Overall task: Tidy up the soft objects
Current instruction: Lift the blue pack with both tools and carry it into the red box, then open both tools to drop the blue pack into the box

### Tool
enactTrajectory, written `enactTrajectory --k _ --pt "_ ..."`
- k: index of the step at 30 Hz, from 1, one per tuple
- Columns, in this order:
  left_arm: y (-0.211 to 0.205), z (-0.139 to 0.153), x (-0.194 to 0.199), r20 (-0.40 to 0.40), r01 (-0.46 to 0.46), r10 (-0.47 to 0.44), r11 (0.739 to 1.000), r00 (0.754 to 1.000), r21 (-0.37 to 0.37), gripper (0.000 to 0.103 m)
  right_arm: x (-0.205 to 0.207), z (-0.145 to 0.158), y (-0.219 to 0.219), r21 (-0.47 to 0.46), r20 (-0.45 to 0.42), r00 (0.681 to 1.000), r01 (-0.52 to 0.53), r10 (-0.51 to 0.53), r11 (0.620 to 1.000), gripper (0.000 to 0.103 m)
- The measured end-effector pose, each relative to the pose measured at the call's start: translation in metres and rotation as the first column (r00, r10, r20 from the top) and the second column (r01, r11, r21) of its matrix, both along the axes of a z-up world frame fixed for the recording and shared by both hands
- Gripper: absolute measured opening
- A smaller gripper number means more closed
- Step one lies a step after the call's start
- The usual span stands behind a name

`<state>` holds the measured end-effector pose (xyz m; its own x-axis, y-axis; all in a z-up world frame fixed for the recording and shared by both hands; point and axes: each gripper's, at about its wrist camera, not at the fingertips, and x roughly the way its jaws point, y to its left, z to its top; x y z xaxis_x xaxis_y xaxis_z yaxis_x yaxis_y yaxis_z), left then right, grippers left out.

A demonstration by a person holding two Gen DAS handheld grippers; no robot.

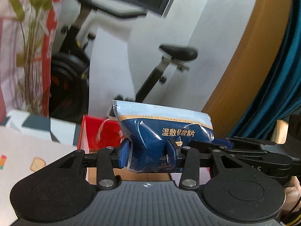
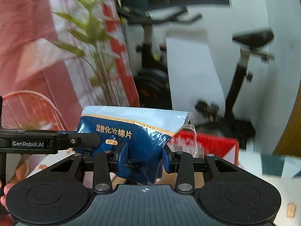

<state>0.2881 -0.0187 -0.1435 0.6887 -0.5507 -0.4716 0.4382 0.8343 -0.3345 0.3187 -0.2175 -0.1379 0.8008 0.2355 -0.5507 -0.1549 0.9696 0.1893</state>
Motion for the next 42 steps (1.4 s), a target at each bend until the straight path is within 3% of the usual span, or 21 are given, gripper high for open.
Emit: enactTrajectory --k 6,11,18,24,28,30,37,40,42 --pt "-0.014 -0.037 0.042 -0.141 0.009 0.001 0.998 0.99 0.069 0.044 0.039 -0.043 -0.004 0.028 -0.175 0.984 0.037 -0.032 0.999 0.035" --pt "-0.022 -0.061 0.069 -0.214 0.027 0.002 0.991 0.977 0.132 0.042 0.059 -0.066 -0.007 0.023 -0.255 0.966 0.058 -0.05 0.998 0.035" --pt "-0.034 -0.077 0.088 -0.236 0.058 -0.005 0.973 0.972 0.222 0.041 0.075 -0.083 -0.015 0.073 -0.347 0.935 0.11 -0.078 0.991 0.035" --pt "-0.035 -0.083 0.098 -0.262 0.071 -0.007 0.969 0.965 0.236 0.04 0.089 -0.096 -0.02 0.056 -0.449 0.886 0.155 -0.114 0.986 0.038" --pt "-0.034 -0.081 0.097 -0.259 0.061 0.006 0.967 0.966 0.249 0.04 0.089 -0.1 -0.022 0.018 -0.471 0.869 0.185 -0.155 0.983 0.042" --pt "-0.032 -0.077 0.095 -0.247 0.051 0.013 0.967 0.969 0.251 0.04 0.087 -0.098 -0.02 -0.008 -0.47 0.866 0.192 -0.173 0.981 0.053" --pt "-0.03 -0.057 0.082 -0.165 0.023 0.024 0.961 0.986 0.274 0.041 0.067 -0.071 -0.018 -0.021 -0.388 0.903 0.193 -0.186 0.981 0.06" --pt "-0.03 -0.049 0.074 -0.139 0.016 0.024 0.959 0.99 0.284 0.042 0.052 -0.058 -0.014 -0.021 -0.342 0.924 0.172 -0.169 0.985 0.069" --pt "-0.03 -0.045 0.066 -0.117 0.014 0.022 0.955 0.993 0.296 0.044 0.04 -0.052 -0.009 -0.047 -0.31 0.934 0.169 -0.175 0.985 0.081"
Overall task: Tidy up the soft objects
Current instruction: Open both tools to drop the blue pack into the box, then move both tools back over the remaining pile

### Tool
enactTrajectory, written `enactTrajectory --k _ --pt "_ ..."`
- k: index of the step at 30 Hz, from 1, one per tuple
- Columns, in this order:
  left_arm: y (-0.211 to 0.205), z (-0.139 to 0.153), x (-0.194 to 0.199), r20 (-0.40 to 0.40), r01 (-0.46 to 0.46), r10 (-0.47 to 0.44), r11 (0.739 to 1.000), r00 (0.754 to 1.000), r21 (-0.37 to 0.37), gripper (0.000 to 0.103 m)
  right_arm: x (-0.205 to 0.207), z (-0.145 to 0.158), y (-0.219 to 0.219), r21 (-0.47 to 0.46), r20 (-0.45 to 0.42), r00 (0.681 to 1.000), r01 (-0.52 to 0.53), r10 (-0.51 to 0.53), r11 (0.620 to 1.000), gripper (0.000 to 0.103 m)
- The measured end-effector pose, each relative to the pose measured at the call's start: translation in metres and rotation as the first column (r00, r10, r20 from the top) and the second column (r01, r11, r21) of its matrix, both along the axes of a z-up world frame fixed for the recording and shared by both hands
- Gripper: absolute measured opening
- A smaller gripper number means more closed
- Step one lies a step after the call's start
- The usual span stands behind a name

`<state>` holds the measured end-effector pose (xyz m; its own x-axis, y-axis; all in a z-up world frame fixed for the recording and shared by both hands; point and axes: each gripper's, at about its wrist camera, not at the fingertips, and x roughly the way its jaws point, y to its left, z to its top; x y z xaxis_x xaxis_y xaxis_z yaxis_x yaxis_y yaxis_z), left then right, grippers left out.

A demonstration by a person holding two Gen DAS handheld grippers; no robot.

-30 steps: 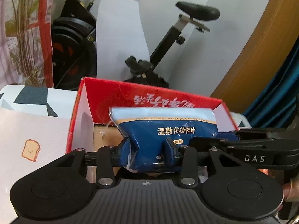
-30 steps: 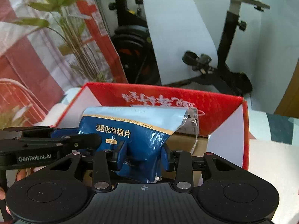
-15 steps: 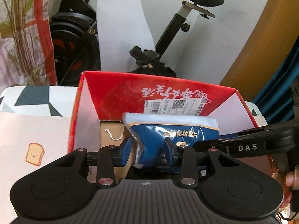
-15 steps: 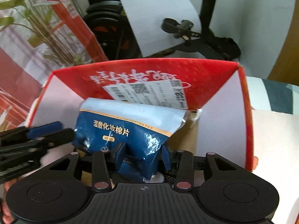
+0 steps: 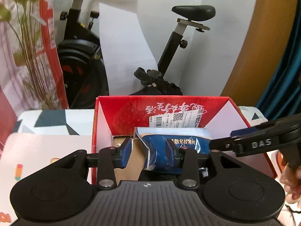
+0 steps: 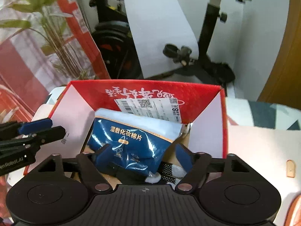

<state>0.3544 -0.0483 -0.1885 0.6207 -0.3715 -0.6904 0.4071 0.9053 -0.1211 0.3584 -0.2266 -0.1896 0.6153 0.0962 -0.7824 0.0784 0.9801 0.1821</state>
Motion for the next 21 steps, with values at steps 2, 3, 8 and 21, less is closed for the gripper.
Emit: enactTrajectory --k 2,3,8,21 --pt "0.0 0.004 -0.01 0.027 0.006 -0.006 1.0 1.0 0.021 0.055 -0.012 0.005 0.004 -0.028 0.016 1.0 0.003 -0.003 1.0 0.089" --pt "0.001 0.006 -0.014 0.039 0.007 -0.008 1.0 0.999 0.029 0.058 -0.02 0.007 0.005 -0.03 0.028 1.0 0.002 -0.001 1.0 0.09" --pt "0.008 0.016 -0.039 0.08 0.01 -0.015 0.998 0.997 0.061 0.103 -0.057 0.017 0.006 -0.023 0.1 0.995 -0.005 0.007 1.0 0.101" --pt "0.038 0.021 -0.127 0.161 -0.033 0.022 0.997 0.987 0.067 0.103 -0.163 0.004 -0.01 0.003 0.222 0.974 0.035 -0.035 0.999 0.103"
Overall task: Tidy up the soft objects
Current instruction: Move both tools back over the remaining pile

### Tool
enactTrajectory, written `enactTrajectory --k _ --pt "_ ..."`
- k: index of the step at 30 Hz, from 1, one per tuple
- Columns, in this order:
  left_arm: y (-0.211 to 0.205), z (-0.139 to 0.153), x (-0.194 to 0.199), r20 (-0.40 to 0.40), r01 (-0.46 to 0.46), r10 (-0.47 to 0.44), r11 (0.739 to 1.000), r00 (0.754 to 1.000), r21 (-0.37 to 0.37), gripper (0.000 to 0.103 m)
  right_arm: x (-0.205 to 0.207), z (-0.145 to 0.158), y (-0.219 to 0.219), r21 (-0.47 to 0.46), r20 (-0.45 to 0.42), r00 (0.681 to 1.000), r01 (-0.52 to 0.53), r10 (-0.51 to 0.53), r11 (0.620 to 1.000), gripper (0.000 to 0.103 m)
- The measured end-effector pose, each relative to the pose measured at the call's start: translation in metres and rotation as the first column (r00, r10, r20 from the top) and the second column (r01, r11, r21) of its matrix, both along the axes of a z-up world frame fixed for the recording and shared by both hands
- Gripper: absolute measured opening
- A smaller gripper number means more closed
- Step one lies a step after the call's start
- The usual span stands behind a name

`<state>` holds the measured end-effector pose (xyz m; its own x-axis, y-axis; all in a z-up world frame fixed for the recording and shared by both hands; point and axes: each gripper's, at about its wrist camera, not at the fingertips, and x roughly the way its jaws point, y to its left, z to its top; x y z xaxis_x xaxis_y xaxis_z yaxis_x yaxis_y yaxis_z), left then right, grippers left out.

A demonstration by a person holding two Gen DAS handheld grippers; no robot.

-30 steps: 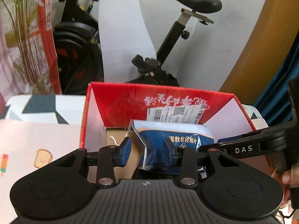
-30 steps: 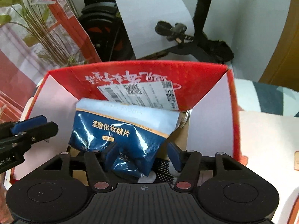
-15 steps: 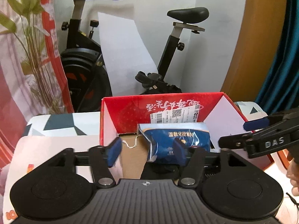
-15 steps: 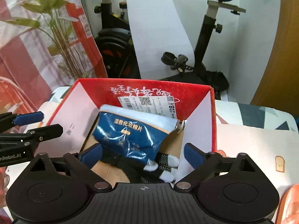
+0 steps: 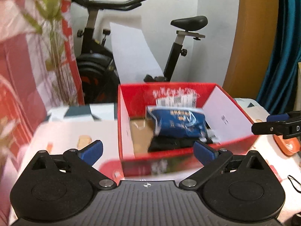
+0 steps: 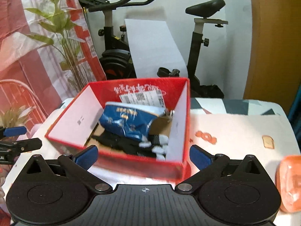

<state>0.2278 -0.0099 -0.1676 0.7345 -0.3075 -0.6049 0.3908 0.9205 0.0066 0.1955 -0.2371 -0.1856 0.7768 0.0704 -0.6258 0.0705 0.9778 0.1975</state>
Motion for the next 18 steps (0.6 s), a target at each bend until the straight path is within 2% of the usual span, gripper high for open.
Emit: enactTrajectory --k 5,12,15,18 --pt "0.015 -0.015 -0.03 -0.049 -0.015 0.012 0.998 0.999 -0.063 0.103 -0.029 -0.017 0.001 0.0 -0.019 0.999 -0.038 0.038 0.999 0.103" --pt "0.021 -0.046 -0.057 -0.108 -0.025 0.021 0.999 0.994 -0.037 0.103 -0.05 -0.06 0.035 0.022 -0.119 0.988 -0.094 0.096 0.995 0.102" --pt "0.025 -0.056 -0.061 -0.15 -0.044 0.035 0.997 0.988 -0.056 0.102 -0.056 -0.08 0.047 0.049 -0.175 0.979 -0.095 0.102 0.994 0.101" --pt "0.028 -0.065 -0.066 -0.18 -0.045 0.033 0.997 0.983 -0.064 0.102 -0.061 -0.089 0.057 0.085 -0.195 0.973 -0.107 0.122 0.991 0.101"
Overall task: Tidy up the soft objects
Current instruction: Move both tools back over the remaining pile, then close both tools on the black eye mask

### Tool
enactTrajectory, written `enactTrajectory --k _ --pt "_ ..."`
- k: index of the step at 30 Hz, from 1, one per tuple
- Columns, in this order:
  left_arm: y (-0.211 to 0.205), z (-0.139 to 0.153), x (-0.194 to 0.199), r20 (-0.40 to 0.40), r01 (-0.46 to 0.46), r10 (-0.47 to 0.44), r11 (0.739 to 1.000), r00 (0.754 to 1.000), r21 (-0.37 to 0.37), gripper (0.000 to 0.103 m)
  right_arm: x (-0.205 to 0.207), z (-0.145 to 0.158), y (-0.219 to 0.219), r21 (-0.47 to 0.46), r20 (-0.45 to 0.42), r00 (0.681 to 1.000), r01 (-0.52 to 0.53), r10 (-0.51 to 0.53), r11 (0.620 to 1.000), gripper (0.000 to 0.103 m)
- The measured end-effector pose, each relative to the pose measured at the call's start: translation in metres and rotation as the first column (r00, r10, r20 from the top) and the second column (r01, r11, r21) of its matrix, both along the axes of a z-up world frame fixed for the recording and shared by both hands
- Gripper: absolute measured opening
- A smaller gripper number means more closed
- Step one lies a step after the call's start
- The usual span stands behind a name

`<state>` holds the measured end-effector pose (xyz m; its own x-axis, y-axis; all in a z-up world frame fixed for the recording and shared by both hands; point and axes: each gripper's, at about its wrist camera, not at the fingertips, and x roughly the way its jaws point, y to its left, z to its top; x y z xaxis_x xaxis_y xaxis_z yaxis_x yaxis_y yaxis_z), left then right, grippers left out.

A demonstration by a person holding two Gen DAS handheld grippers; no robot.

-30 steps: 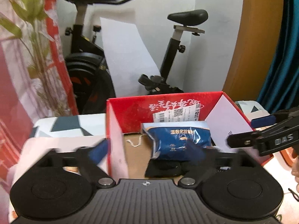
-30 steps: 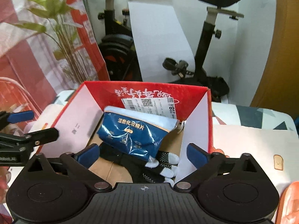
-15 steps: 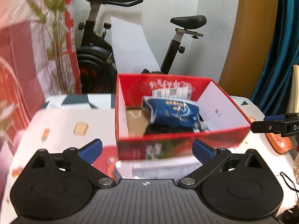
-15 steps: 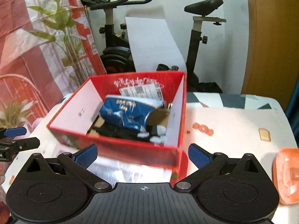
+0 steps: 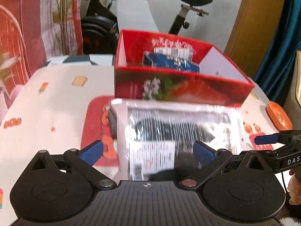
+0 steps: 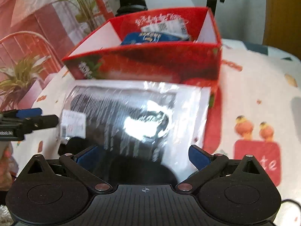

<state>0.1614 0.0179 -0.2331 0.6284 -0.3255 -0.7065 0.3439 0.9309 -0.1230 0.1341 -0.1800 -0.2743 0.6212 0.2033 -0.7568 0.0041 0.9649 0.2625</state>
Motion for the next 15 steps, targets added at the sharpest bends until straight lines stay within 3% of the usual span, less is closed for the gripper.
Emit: enactTrajectory --k 15 --pt "-0.004 -0.042 -0.022 -0.148 -0.019 0.015 0.999 0.989 -0.031 0.092 -0.023 -0.012 0.023 0.017 -0.061 0.997 -0.046 0.047 0.999 0.097"
